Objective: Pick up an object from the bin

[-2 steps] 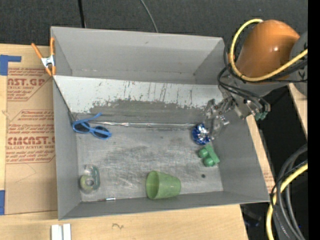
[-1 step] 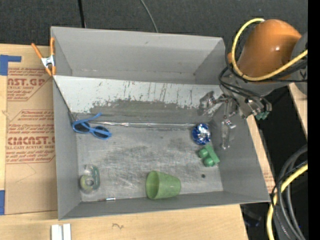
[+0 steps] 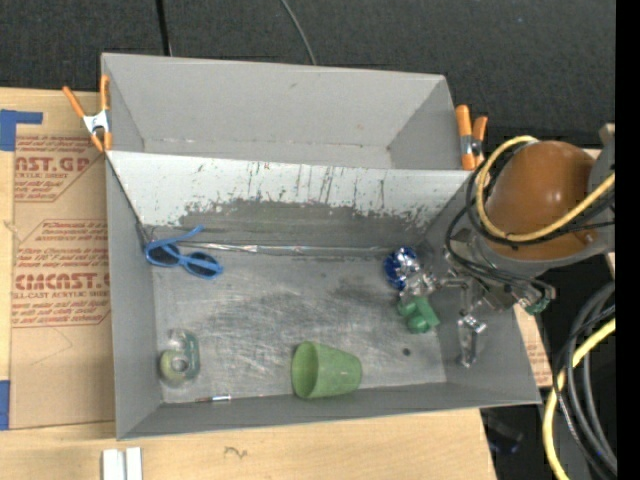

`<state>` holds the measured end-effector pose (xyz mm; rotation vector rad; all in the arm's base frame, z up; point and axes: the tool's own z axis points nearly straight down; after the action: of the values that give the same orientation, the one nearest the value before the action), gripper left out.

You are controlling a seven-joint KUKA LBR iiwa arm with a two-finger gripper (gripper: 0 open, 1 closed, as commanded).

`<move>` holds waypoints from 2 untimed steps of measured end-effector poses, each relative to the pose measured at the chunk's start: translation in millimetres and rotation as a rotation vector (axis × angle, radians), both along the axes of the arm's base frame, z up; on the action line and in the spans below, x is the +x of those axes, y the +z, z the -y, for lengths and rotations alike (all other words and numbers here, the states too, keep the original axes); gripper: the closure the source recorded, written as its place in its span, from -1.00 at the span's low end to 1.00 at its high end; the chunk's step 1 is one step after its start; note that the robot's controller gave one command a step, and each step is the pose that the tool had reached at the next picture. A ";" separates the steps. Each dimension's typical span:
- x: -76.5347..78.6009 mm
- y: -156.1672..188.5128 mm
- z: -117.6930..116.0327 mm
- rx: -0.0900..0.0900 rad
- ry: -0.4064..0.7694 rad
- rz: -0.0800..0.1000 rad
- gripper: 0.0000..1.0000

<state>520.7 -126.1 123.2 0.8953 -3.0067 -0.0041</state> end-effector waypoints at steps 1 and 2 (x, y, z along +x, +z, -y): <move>63.6 -51.2 -0.2 0.015 0.154 0.003 -1.00; 64.0 -48.8 4.0 0.007 0.157 0.009 1.00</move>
Offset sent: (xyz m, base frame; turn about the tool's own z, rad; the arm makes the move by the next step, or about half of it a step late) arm 0.0621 -0.0091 -0.0504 -0.1576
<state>584.7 -130.1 74.5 1.1314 -2.9370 -0.0098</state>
